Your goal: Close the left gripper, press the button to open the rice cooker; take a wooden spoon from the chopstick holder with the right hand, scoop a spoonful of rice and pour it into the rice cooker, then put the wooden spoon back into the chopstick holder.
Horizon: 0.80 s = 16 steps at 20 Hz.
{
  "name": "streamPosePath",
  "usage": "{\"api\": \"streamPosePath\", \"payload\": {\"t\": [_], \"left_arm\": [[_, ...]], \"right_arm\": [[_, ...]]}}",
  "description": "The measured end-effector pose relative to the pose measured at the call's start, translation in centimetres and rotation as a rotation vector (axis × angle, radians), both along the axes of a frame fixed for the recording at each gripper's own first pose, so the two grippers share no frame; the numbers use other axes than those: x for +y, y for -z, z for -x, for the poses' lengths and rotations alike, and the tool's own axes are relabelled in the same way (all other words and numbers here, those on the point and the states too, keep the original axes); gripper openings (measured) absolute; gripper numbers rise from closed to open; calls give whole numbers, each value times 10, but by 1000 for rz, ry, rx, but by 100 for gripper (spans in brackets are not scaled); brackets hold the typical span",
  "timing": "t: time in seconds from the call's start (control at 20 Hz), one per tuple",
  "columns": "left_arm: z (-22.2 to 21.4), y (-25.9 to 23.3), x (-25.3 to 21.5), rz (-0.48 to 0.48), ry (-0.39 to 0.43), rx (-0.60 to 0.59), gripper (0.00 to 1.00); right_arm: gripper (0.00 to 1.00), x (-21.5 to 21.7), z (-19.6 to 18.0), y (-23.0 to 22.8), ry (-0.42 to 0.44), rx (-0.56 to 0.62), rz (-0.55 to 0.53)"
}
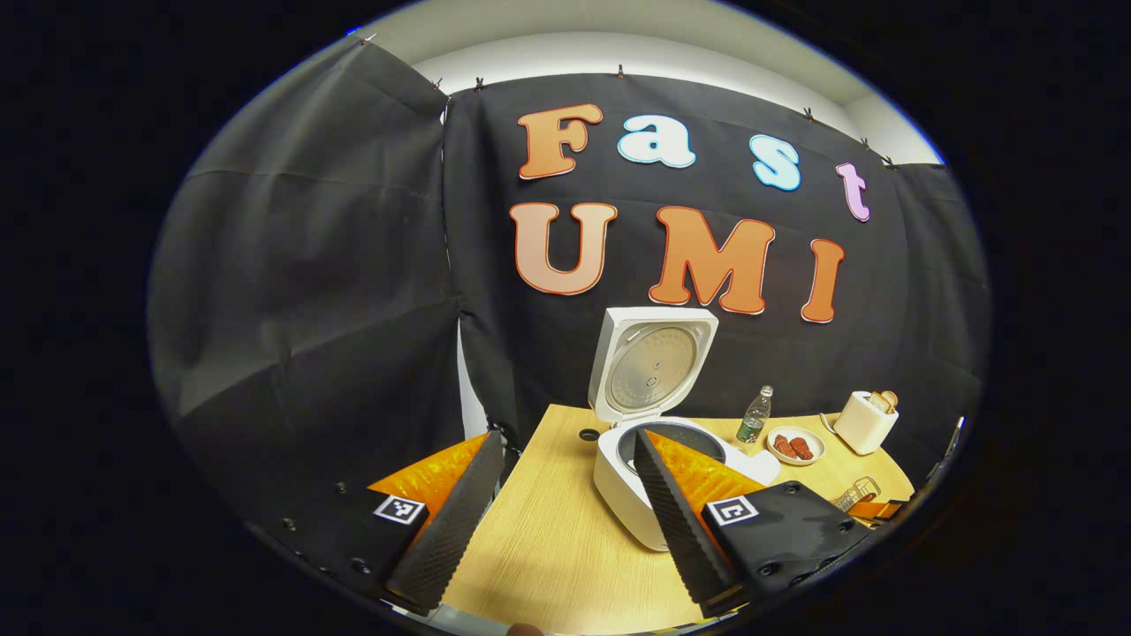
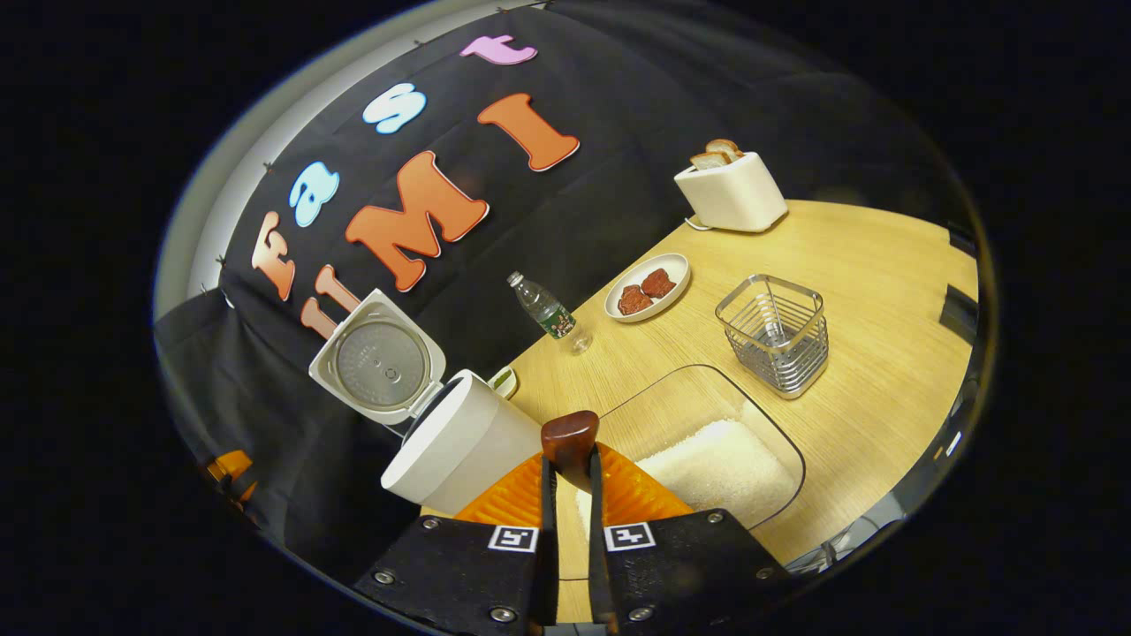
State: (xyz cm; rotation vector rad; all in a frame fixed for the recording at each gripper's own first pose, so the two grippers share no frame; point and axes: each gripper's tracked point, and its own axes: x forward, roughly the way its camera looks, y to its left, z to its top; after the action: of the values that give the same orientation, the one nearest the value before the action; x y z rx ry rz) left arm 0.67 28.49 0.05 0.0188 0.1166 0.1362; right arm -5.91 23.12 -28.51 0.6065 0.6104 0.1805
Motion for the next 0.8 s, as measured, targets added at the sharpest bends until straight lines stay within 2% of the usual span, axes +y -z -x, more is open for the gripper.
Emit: {"api": "streamPosePath", "payload": {"t": [0.1, 0.25, 0.3, 0.35, 0.6, 0.8], "left_arm": [[0, 1, -1, 2, 0, 1, 100], [0, 3, -1, 11, -2, 7, 100], [0, 4, -3, 15, 0, 11, 100], [0, 4, -4, 16, 1, 12, 100], [-2, -4, -6, 1, 2, -10, 100], [-3, -9, -8, 6, 12, -25, 100]], "right_arm": [[13, 2, 2, -1, 25, 21, -107], [13, -3, 1, 4, 50, 40, -171], [8, -4, 2, 5, 58, 49, -183], [13, -8, 3, 4, 62, 52, -183], [13, -28, 6, -12, 96, 31, -155], [13, -42, 6, -31, 135, 4, -174]]}}
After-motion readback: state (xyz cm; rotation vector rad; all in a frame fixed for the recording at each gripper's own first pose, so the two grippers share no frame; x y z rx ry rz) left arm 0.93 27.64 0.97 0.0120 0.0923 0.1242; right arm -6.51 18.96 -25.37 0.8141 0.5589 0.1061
